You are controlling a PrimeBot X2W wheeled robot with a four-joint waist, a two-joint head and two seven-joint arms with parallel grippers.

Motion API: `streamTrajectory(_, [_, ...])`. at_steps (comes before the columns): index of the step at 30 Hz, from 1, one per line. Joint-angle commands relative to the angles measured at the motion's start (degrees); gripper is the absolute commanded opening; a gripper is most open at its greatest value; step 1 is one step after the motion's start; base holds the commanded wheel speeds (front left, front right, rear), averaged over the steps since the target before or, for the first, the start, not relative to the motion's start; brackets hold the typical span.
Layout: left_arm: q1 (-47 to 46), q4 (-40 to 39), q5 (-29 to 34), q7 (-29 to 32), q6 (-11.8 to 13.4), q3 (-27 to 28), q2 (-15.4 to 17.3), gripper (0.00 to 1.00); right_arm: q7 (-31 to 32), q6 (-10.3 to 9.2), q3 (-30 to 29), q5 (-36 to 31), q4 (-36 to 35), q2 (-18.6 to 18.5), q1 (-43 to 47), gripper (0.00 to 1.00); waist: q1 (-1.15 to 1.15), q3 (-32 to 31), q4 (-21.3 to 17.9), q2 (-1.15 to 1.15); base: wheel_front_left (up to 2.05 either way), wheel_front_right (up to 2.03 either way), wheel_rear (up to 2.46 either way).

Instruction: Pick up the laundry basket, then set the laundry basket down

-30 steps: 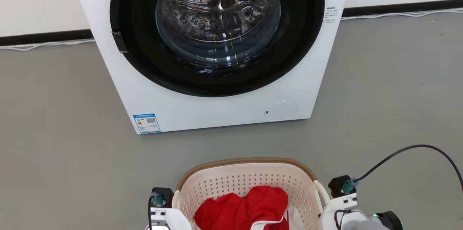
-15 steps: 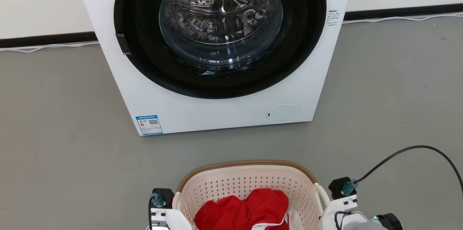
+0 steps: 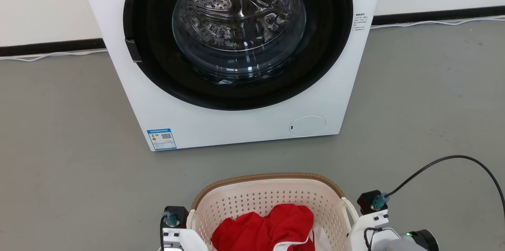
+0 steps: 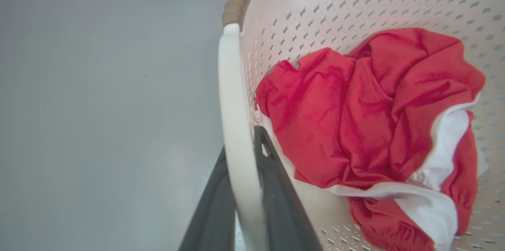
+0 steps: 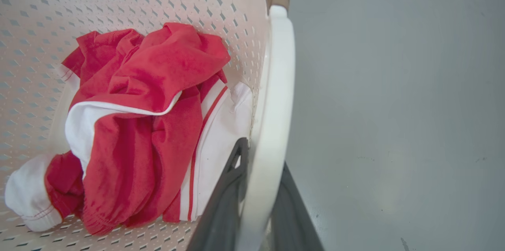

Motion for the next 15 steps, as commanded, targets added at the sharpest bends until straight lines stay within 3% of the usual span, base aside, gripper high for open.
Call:
streamTrajectory(1, [-2.2, -0.5, -0.2, -1.1, -0.6, 0.5, 0.4, 0.0, -0.2, 0.48, 1.3, 0.2, -1.1, 1.1, -1.7, 0.0, 0.0, 0.0, 0.0, 0.0, 0.0, 0.0, 0.0])
streamTrajectory(15, [-2.3, -0.6, -1.0, -1.2, -0.5, -0.5, 0.4, 0.0, -0.4, 0.48, 2.8, 1.9, -0.5, 1.1, -2.2, 0.0, 0.0, -0.1, 0.0, 0.0, 0.0, 0.0, 0.0])
